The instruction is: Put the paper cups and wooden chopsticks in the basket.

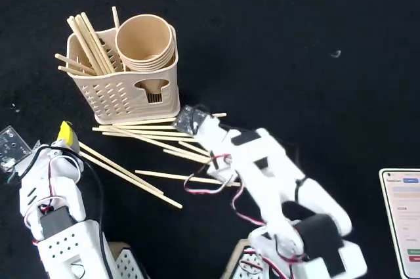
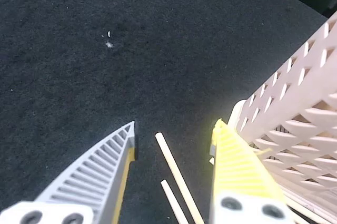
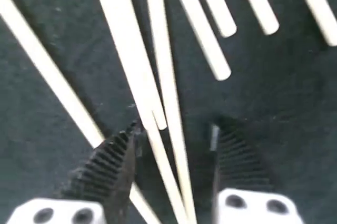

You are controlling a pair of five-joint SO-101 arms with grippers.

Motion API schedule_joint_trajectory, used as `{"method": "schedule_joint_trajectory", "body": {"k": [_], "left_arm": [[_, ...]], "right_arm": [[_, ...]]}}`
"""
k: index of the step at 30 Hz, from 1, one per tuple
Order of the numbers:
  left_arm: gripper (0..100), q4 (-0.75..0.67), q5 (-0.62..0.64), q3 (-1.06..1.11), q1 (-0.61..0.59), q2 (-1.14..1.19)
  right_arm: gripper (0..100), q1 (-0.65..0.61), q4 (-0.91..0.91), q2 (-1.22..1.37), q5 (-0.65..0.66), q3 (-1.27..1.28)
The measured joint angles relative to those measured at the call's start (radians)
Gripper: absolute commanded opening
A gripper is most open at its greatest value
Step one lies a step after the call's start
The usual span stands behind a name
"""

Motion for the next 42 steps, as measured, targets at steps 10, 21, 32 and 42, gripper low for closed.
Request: {"method": "schedule_joint_trajectory", "body": {"k": [10,21,32,42], "left_arm": [[23,0.0,0.0,0.0,0.0,0.0],[23,0.0,0.0,0.0,0.0,0.0],[23,0.0,0.0,0.0,0.0,0.0],[23,0.0,0.0,0.0,0.0,0.0]], "right_arm": [[1.1,0.052,0.114,0.0,0.104,-0.052],[1.1,0.058,0.456,-0.445,0.104,-0.051],[1.1,-0.193,0.468,-0.832,-0.109,-0.161],[1.1,-0.393,-0.135,-0.824,-0.423,-0.341]]}}
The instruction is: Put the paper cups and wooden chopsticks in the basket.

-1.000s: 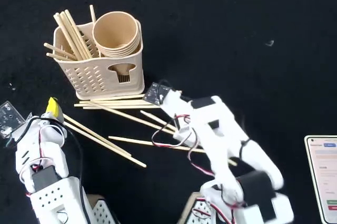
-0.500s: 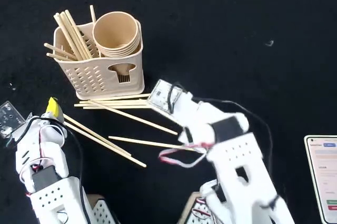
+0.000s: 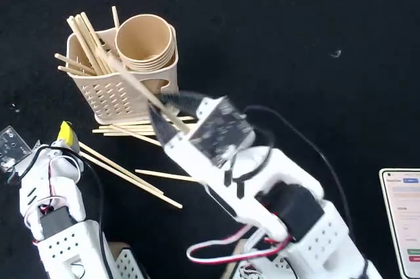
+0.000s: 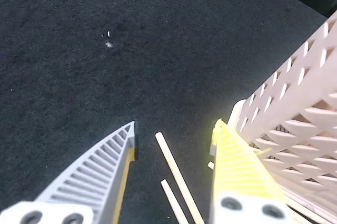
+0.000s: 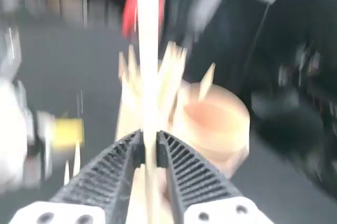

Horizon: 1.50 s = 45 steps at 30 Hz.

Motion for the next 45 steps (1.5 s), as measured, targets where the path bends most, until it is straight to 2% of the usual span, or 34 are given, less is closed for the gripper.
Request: {"method": "schedule_joint_trajectory", "body": {"k": [6,10,18,25,30,36,42,45], "left_arm": [[23,0.0,0.0,0.0,0.0,0.0],[23,0.0,0.0,0.0,0.0,0.0],[23,0.0,0.0,0.0,0.0,0.0],[23,0.0,0.0,0.0,0.0,0.0],[23,0.0,0.0,0.0,0.0,0.0],[23,0.0,0.0,0.0,0.0,0.0],[23,0.0,0.0,0.0,0.0,0.0],[23,0.0,0.0,0.0,0.0,0.0]], "right_arm": [[1.1,-0.017,-0.479,0.229,-0.075,-0.051],[1.1,-0.017,-0.675,0.445,-0.075,-0.144],[1.1,-0.017,-0.733,0.862,-0.081,-0.43],[2.8,-0.017,-0.732,1.034,-0.081,-0.512],[15.0,-0.017,-0.652,1.051,-0.081,-0.512],[15.2,-0.017,-0.482,0.976,-0.081,-0.512],[15.2,-0.014,-0.129,0.7,-0.081,-0.514],[15.2,0.048,0.11,0.522,-0.078,-0.459]]}}
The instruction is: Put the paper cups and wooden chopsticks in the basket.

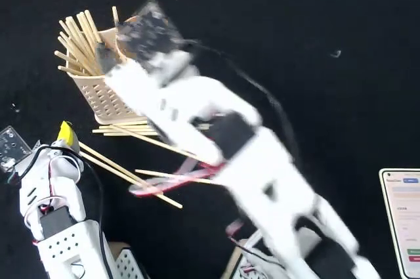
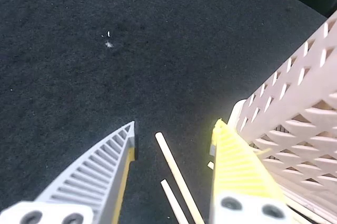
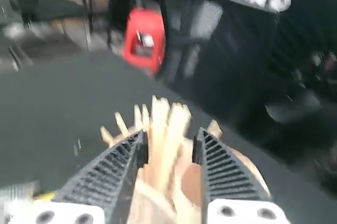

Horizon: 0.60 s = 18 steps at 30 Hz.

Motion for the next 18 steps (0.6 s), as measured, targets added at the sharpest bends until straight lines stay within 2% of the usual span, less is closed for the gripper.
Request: {"method": "schedule_joint_trajectory", "body": {"k": [3,7,10,13,16,18], "left_arm": [[23,0.0,0.0,0.0,0.0,0.0],[23,0.0,0.0,0.0,0.0,0.0],[23,0.0,0.0,0.0,0.0,0.0],[23,0.0,0.0,0.0,0.0,0.0],[23,0.0,0.0,0.0,0.0,0.0],[23,0.0,0.0,0.0,0.0,0.0]], "right_arm": [[15.2,0.101,0.155,-0.147,-0.003,0.132],[15.2,0.238,0.109,-0.247,-0.101,0.43],[15.1,0.31,-0.092,-0.249,-0.196,0.692],[15.1,0.33,-0.368,-0.212,-0.227,0.905],[15.1,0.325,-0.624,-0.115,-0.233,0.976],[15.1,0.324,-0.72,-0.034,-0.239,0.974]]}}
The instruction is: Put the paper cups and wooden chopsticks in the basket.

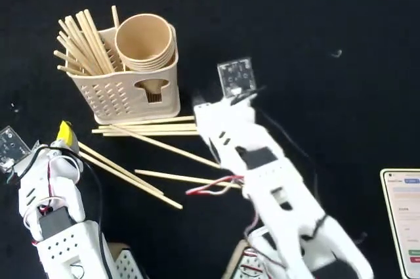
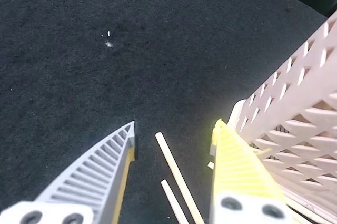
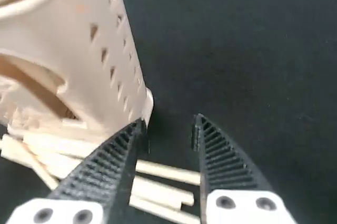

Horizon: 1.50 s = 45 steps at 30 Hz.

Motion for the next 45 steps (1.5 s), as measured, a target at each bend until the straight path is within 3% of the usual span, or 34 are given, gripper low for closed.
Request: {"method": "schedule_joint_trajectory", "body": {"k": [8,16,30,35,45], "left_arm": [[23,0.0,0.0,0.0,0.0,0.0],[23,0.0,0.0,0.0,0.0,0.0],[23,0.0,0.0,0.0,0.0,0.0],[23,0.0,0.0,0.0,0.0,0.0],[23,0.0,0.0,0.0,0.0,0.0]], "right_arm": [[15.1,0.046,-0.034,0.459,-0.164,-0.247],[15.1,0.046,0.21,0.709,-0.18,-0.499],[15.2,0.029,0.756,0.801,-0.178,-0.752],[15.2,-0.052,0.904,0.801,-0.074,-0.776],[15.4,-0.091,0.987,0.79,-0.04,-0.766]]}}
